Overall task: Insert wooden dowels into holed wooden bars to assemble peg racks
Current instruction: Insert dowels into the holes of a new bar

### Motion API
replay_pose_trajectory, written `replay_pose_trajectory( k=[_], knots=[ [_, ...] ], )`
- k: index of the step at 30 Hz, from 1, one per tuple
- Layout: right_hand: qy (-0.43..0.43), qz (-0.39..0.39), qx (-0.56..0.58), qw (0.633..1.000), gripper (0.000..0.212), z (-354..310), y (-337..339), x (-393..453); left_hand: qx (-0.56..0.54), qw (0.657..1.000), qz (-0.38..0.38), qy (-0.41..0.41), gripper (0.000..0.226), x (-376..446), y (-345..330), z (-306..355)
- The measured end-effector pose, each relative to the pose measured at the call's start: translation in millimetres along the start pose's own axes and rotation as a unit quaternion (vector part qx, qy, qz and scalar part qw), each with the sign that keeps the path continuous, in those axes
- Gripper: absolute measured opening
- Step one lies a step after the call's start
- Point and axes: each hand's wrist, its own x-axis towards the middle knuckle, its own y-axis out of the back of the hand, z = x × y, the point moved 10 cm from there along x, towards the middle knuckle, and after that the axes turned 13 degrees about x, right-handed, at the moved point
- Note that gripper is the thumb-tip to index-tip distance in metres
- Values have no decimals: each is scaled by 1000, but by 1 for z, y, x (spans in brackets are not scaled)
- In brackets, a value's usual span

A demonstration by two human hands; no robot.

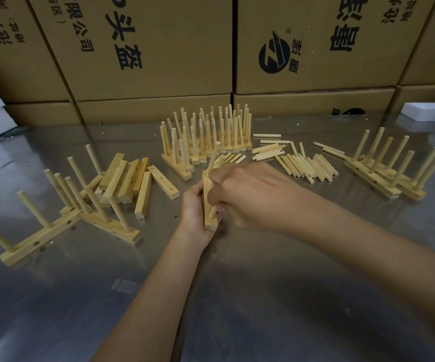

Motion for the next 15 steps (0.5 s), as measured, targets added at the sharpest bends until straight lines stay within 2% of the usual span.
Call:
replay_pose_trajectory(
  k=[5, 8, 12, 15],
  knots=[
    [-12, -8, 20, 1000, 8, -2, -2, 11, -21, 1000, 11, 9, 34, -1, 7, -4],
    [-50, -38, 60, 996, 14, 5, -5, 19, -25, 1000, 11, 15, 35, -3, 10, -5],
    [-80, -69, 83, 991, 32, 6, -8, 23, -21, 999, -14, -19, 66, -8, 1, 1],
    [-93, -76, 89, 989, 34, 2, -5, 26, -19, 999, -12, -38, 71, -10, -1, 2]
  ],
)
